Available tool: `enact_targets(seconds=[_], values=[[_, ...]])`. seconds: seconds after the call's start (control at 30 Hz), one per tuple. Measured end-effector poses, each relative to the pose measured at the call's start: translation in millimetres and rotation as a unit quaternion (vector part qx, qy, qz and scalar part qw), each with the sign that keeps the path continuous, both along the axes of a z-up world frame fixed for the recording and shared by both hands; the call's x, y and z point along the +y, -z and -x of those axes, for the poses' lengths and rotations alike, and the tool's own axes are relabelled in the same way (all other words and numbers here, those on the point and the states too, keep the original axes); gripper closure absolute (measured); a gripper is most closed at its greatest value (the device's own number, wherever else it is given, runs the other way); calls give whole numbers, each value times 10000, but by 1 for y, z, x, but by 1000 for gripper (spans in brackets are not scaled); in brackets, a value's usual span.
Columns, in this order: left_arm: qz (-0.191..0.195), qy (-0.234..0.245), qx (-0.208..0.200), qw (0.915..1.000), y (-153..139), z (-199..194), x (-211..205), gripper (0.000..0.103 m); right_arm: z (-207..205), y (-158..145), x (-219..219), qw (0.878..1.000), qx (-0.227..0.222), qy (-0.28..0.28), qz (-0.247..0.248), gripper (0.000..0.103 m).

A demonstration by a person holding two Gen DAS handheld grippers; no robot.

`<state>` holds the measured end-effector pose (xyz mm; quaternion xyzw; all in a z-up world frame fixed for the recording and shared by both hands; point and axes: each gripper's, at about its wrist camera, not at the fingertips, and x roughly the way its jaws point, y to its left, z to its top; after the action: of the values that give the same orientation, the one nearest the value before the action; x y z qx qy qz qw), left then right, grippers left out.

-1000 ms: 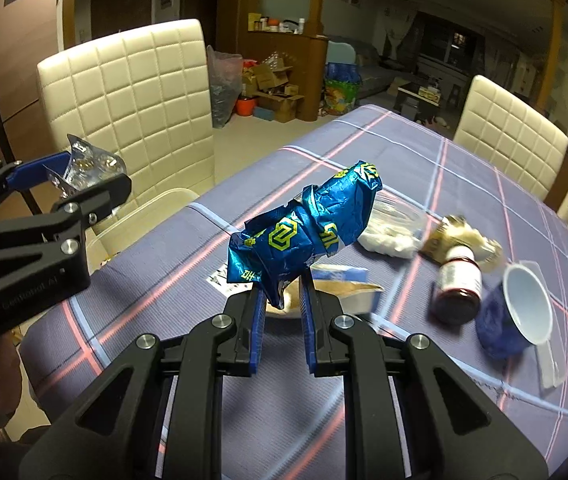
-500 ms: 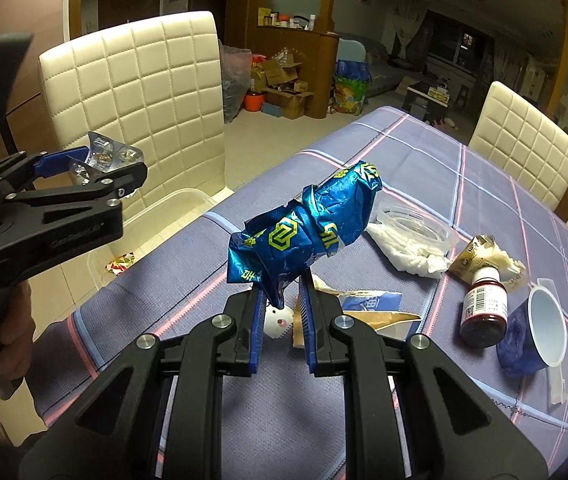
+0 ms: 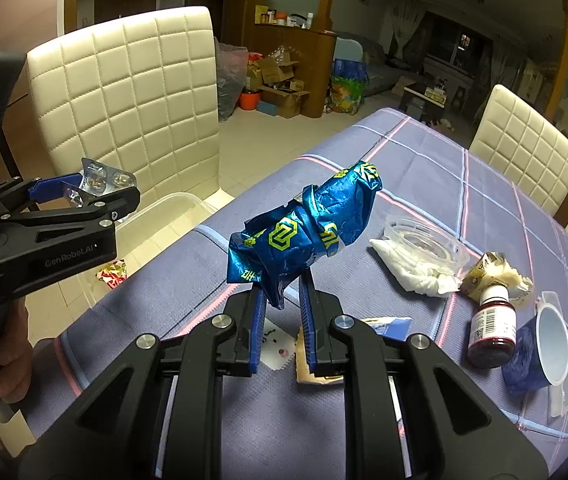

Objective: Collect trash
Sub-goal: 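Carry the blister pack to the bin and open the left tool over it, then grasp the cardboard box with the left tool while the right tool grasps the bottle cap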

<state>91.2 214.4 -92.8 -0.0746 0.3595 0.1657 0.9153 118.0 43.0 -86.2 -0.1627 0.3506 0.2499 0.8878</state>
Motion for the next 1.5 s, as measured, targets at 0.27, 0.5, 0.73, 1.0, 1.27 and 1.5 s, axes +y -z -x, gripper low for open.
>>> enact_targets(seconds=[0.27,0.5,0.73,1.0,1.27,1.5], values=[[390,224,62,9990,4,-1,7,16,-2,2,1,10000,18,8,27,86],[174,-90,82,9998,7,14,15,16,-3,3,11,9999,34,-100,62,86],[51,-491,90,9987,10,40,41,16,-2,5,39,9992,23,-372,136,86],[-88,-819,2,9966,5,58,61,16,0,7,76,9972,-15,-691,292,83],[-258,-703,-26,9972,7,59,50,16,-1,4,79,9983,-341,-391,265,17],[-208,-522,-49,9984,4,54,36,16,-1,5,59,9986,-407,-103,311,17]])
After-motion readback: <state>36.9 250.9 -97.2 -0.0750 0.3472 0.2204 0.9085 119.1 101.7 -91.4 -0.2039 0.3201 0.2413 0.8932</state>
